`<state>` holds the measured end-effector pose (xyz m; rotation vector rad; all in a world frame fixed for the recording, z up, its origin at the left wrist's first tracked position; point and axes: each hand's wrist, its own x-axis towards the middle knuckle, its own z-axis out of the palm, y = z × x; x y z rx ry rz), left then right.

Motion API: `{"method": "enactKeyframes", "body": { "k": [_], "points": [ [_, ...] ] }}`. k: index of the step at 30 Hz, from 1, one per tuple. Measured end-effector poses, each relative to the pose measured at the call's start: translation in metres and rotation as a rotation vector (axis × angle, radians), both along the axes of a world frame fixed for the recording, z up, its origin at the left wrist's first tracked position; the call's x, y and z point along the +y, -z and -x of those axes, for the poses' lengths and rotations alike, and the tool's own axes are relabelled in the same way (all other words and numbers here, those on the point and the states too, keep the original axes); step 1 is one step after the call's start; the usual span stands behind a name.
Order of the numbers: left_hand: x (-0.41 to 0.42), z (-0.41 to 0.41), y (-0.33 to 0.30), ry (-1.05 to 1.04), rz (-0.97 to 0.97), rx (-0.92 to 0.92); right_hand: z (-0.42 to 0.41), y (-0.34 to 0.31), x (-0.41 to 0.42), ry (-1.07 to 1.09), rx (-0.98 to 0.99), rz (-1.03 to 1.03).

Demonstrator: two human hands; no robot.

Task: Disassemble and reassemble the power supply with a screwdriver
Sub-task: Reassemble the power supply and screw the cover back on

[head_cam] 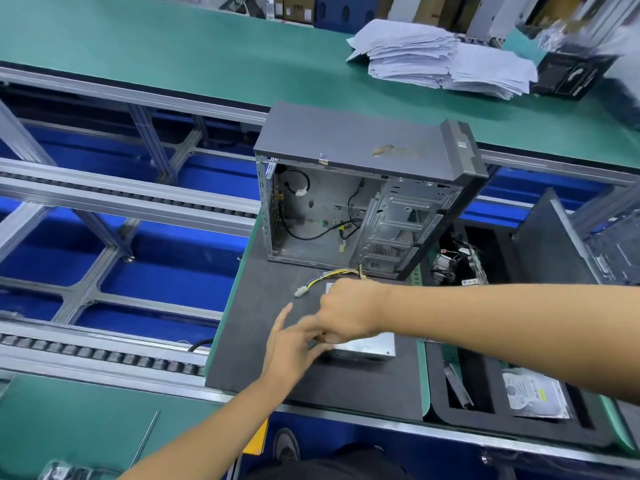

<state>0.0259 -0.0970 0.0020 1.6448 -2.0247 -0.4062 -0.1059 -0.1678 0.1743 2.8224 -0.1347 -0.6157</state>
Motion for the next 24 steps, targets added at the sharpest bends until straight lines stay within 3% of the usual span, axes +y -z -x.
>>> {"method": "enactKeyframes", "body": {
  "k": [2, 4, 7, 12, 18, 24],
  "points": [
    [0.001, 0.0, 0.003, -0.021, -0.022, 0.035, -0.005, 0.003, 0.004, 0.271, -0.026, -0.005],
    [0.002, -0.002, 0.01, -0.041, -0.034, 0.068, -0.007, 0.002, 0.003, 0.368, 0.0, 0.02],
    [0.001, -0.003, 0.013, -0.06, -0.009, 0.105, -0.006, -0.003, -0.002, 0.266, 0.015, -0.01],
    [0.002, 0.0, 0.012, -0.077, 0.1, 0.103, -0.007, -0.016, -0.014, -0.097, 0.154, -0.086],
    [0.007, -0.002, 0.015, -0.052, 0.041, 0.279, -0.004, 0.003, -0.005, 0.264, -0.006, -0.059],
    [0.003, 0.002, 0.013, -0.073, -0.129, 0.386, -0.011, 0.003, 0.002, 0.357, 0.06, -0.013]
  ]
}}
